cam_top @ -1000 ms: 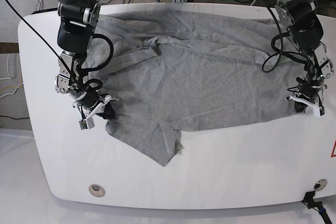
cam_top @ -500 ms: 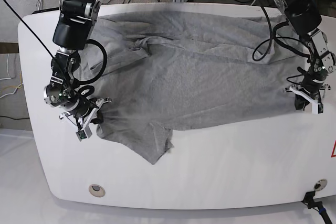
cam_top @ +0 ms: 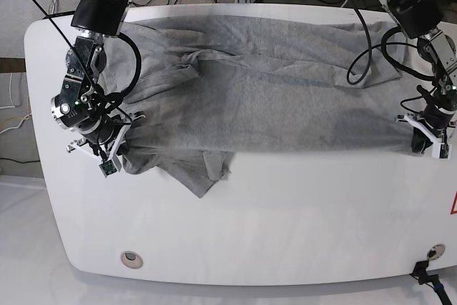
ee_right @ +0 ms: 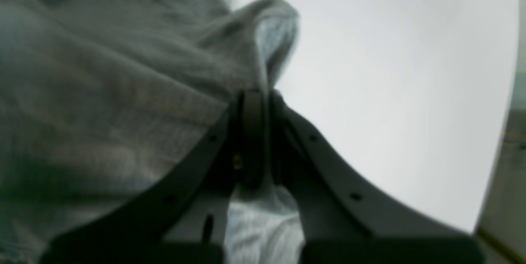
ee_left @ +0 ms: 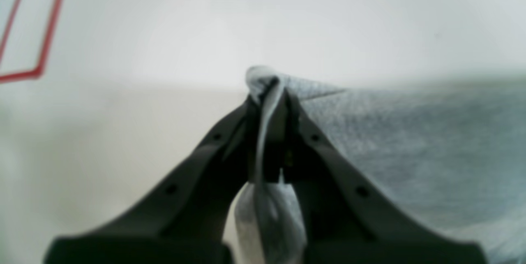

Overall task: Fold the T-shirt properly
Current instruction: 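Lift the hem with both grippers and fold it over toward the collar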

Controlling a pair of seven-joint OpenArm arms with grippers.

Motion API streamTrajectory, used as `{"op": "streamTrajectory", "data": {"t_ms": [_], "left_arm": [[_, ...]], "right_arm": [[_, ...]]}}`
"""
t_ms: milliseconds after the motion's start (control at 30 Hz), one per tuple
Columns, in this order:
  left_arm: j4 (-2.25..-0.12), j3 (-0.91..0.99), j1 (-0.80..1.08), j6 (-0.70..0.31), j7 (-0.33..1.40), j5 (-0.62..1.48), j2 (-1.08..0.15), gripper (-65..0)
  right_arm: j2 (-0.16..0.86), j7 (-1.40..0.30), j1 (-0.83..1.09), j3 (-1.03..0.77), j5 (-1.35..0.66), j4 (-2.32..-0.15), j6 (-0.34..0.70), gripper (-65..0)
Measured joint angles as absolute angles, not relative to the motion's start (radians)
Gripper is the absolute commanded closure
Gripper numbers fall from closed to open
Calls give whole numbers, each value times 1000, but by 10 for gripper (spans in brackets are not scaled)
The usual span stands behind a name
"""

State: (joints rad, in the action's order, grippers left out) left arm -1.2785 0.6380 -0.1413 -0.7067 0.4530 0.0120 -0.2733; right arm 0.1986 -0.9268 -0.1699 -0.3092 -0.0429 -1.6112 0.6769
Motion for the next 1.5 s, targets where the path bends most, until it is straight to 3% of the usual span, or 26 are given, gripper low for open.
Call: {"op": "streamTrajectory", "data": {"t_ms": [400, 867, 1000, 1100, 1500], "left_arm": [[-1612, 642, 86, -701, 538, 7, -206, 0], [-1764, 641, 271, -704, 534, 118, -217, 0], [-1765, 640, 301, -709, 533, 130, -216, 0], [-1766, 640, 316, -720, 533, 134, -212, 0], [-1768, 638, 389, -715, 531, 135, -241, 0]], "right_arm": [[196, -1052, 30, -308, -48, -1966, 677, 0], [202, -1060, 160, -356, -45, -1998, 701, 0], [211, -1192, 127, -434, -54, -1998, 702, 0], [247, -1190, 120, -439, -59, -2002, 700, 0], [204, -1193, 270, -437, -59, -2002, 704, 0]]}}
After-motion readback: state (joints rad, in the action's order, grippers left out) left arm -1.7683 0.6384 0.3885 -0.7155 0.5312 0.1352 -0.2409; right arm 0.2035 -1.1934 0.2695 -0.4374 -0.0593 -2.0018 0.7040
